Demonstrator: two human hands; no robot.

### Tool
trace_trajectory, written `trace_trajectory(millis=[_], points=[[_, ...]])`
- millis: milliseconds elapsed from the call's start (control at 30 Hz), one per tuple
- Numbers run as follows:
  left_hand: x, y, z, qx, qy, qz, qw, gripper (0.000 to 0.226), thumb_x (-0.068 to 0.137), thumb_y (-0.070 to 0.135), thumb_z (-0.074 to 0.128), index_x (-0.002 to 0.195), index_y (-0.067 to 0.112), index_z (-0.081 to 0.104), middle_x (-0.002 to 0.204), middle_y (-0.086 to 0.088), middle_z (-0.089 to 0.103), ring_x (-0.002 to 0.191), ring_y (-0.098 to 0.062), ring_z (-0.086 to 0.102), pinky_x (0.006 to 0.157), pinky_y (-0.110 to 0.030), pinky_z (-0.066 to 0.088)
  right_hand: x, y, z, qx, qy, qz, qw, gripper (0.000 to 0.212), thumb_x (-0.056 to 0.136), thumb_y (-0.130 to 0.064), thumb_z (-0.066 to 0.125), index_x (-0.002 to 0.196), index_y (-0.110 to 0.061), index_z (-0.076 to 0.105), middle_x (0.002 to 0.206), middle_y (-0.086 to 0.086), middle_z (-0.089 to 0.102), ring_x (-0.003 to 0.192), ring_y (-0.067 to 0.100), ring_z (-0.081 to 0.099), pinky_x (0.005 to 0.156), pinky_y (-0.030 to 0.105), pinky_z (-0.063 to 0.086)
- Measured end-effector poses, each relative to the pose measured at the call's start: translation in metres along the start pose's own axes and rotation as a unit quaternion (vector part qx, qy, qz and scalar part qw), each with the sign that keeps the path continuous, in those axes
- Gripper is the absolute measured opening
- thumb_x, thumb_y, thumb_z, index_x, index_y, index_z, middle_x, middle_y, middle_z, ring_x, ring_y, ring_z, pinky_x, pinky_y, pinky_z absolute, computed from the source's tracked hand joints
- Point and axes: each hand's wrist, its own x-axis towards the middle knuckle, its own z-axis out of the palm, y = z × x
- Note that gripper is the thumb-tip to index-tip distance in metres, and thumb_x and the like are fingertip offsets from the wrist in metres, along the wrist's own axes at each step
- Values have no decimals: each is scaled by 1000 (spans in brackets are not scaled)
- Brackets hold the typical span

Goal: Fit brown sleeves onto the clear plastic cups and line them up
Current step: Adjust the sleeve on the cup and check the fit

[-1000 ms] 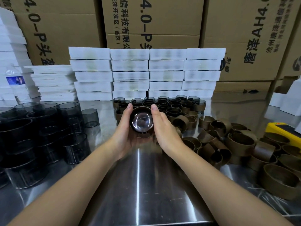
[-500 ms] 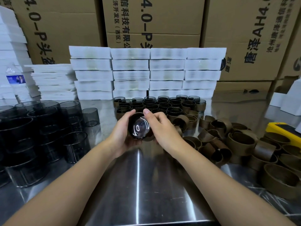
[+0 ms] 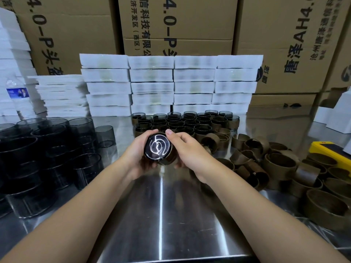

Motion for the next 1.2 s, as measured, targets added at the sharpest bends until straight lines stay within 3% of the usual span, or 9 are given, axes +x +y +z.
trace_trajectory(millis=[200, 300, 433, 533, 733, 933, 1067, 1200], points=[[0, 0, 0, -7, -13, 8, 1000, 38, 84, 44, 61, 54, 20, 67, 50, 2, 57, 39, -11, 52, 36, -14, 32, 1, 1, 0, 11, -18, -4, 1000, 39, 92, -56, 46, 105, -22, 58, 83, -5, 64, 61, 7, 58, 53, 22, 48], [-1, 1, 1, -8, -12, 18, 1000, 34, 85, 43, 61, 61, 20, 65, 51, 2, 57, 39, -11, 51, 34, -14, 32, 1, 1, 0, 12, -24, -6, 1000, 41, 93, -56, 44, 108, -21, 60, 83, -6, 65, 68, 11, 60, 54, 23, 47], [-2, 1, 1, -9, -19, 42, 999, 25, 89, 41, 57, 75, 19, 60, 50, 4, 57, 40, -10, 51, 34, -16, 32, 0, -1, -1, 5, -26, -11, 1000, 35, 96, -54, 39, 89, -30, 64, 59, -15, 65, 53, 1, 56, 48, 17, 43], [-3, 1, 2, -6, -16, 50, 999, 25, 90, 40, 57, 75, 19, 60, 50, 4, 58, 40, -10, 51, 35, -15, 32, -2, -1, -1, 5, -25, -26, 999, 36, 97, -51, 39, 80, -33, 64, 54, -18, 63, 47, -3, 53, 46, 15, 41], [-3, 1, 2, -13, -13, 59, 998, 24, 89, 38, 57, 77, 17, 61, 50, 3, 58, 39, -10, 50, 34, -15, 32, -2, -1, 1, 16, -14, -47, 999, 38, 98, -46, 40, 74, -33, 66, 51, -16, 61, 45, -1, 51, 45, 15, 40], [-3, 0, 3, -14, -1, 53, 998, 23, 88, 38, 59, 75, 19, 63, 52, 2, 57, 40, -11, 50, 34, -14, 32, -1, -1, 0, 16, -12, -55, 998, 36, 99, -44, 41, 75, -33, 66, 52, -16, 61, 57, 8, 52, 47, 16, 40], [-1, -1, 2, -13, -3, 48, 999, 23, 87, 40, 58, 77, 20, 61, 53, 0, 46, 44, -13, 43, 34, -17, 31, -1, -2, 0, 25, -10, -56, 998, 32, 99, -41, 43, 85, -32, 70, 63, -16, 65, 57, -1, 55, 47, 12, 40], [0, -1, 2, -10, -14, 39, 999, 26, 88, 42, 57, 71, 22, 57, 43, 4, 39, 42, -11, 39, 36, -18, 29, -2, -3, 0, 32, -8, -61, 998, 31, 100, -38, 43, 85, -31, 70, 61, -17, 63, 48, -8, 53, 45, 10, 39]])
